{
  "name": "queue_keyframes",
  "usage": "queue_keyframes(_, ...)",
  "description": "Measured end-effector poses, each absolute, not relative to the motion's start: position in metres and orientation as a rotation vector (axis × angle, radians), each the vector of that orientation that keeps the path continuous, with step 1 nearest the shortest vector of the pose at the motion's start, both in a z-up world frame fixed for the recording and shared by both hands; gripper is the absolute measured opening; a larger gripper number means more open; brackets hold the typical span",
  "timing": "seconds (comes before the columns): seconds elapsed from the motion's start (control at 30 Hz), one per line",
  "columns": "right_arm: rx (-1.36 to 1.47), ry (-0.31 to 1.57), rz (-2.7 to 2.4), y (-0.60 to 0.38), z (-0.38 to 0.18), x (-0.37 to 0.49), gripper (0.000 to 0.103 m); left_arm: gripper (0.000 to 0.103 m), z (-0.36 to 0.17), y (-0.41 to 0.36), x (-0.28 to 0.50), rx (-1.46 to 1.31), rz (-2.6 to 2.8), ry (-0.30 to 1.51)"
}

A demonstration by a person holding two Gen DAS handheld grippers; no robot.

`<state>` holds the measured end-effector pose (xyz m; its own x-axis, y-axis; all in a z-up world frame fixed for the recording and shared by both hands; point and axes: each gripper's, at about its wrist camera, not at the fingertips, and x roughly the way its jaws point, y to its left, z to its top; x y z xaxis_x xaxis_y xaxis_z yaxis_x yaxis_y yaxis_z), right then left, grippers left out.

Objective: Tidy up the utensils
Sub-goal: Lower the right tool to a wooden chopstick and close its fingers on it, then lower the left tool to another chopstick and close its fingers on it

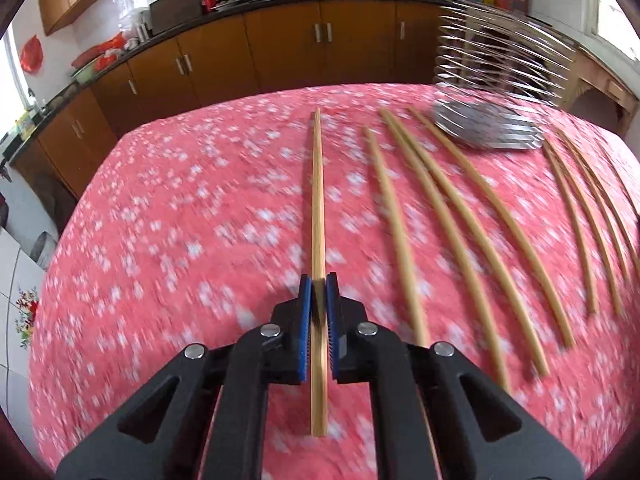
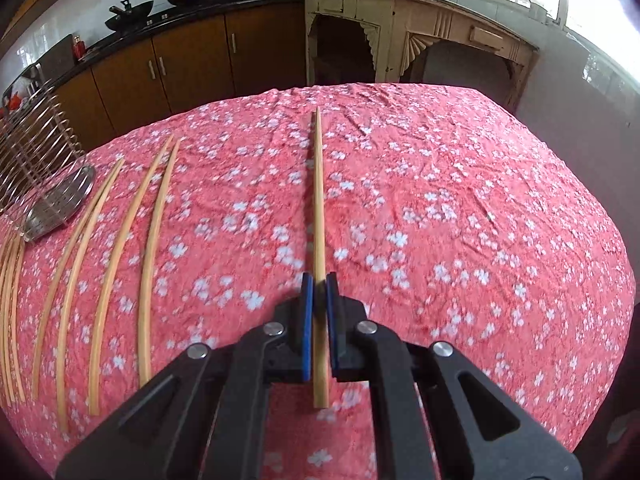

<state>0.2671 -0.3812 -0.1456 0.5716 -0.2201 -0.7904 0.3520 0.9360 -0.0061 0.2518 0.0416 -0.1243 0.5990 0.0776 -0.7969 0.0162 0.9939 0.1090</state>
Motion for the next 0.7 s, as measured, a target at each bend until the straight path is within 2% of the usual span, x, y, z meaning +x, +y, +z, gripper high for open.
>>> queue_keyframes(0.33,0.205,0.892,-0.335,-0.401,-0.147,0.285,0.01,0.008,-0.123,0.067,0.294,0.024,0.038,0.923)
queue_keyframes(0.43,0.206,0.894,-0.322,-0.398,-0.147,0.274,0.028,0.008,-0.116,0.075,0.278,0.012,0.017,0.902)
queue_keyframes(0.7,0.194,0.891,-0.302,-0.387,-0.148,0.247,0.029,0.009,-0.119,0.074,0.239,-0.005,-0.031,0.923)
